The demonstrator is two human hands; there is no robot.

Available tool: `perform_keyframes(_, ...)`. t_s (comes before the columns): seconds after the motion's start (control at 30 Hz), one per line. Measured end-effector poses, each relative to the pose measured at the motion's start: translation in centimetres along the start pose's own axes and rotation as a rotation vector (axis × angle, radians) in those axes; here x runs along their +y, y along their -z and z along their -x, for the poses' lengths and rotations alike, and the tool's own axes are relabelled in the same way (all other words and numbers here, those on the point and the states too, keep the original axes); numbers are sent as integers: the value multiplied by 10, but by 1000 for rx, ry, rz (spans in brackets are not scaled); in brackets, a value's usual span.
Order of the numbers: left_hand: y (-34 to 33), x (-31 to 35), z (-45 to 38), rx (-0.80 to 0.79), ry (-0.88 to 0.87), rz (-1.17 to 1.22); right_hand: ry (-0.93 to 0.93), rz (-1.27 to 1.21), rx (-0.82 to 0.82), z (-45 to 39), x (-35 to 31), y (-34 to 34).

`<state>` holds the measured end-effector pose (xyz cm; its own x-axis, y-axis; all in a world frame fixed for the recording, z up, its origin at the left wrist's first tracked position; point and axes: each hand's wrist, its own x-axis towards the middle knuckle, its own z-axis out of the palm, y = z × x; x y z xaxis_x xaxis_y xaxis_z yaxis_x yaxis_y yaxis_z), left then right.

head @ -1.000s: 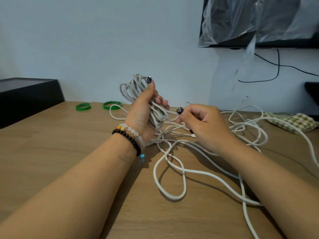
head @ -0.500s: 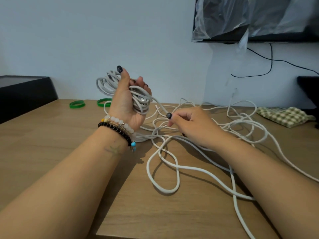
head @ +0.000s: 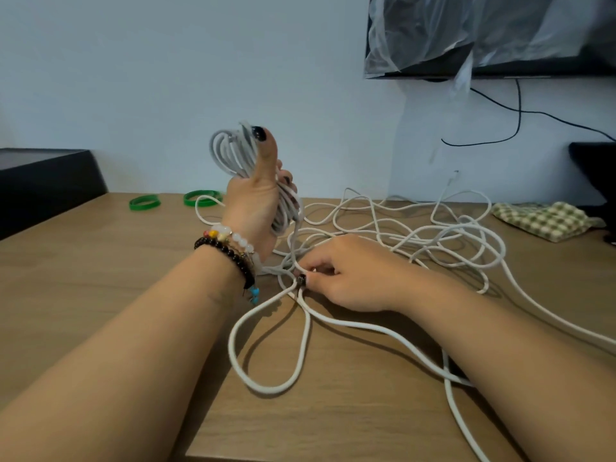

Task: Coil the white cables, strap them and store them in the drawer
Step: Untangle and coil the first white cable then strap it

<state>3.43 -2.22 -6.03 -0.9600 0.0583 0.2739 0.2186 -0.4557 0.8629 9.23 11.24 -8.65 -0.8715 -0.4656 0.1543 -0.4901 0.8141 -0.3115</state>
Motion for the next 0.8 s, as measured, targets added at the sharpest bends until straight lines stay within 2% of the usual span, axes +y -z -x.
perform_keyframes(0.17,3,-8,0,-98,-86,-236,23,-261,30,1,0,3)
perform_keyframes(0.37,0,-17,3,-134,-149,-497,22,-486,341,3,7,15)
perform_keyframes(0.57,-1,-19,6,-205,-109,-603,-61,-525,606,1,14,20)
perform_keyframes(0.8,3,-25,-1,-342,-35,-601,-61,-561,624,1,15,21)
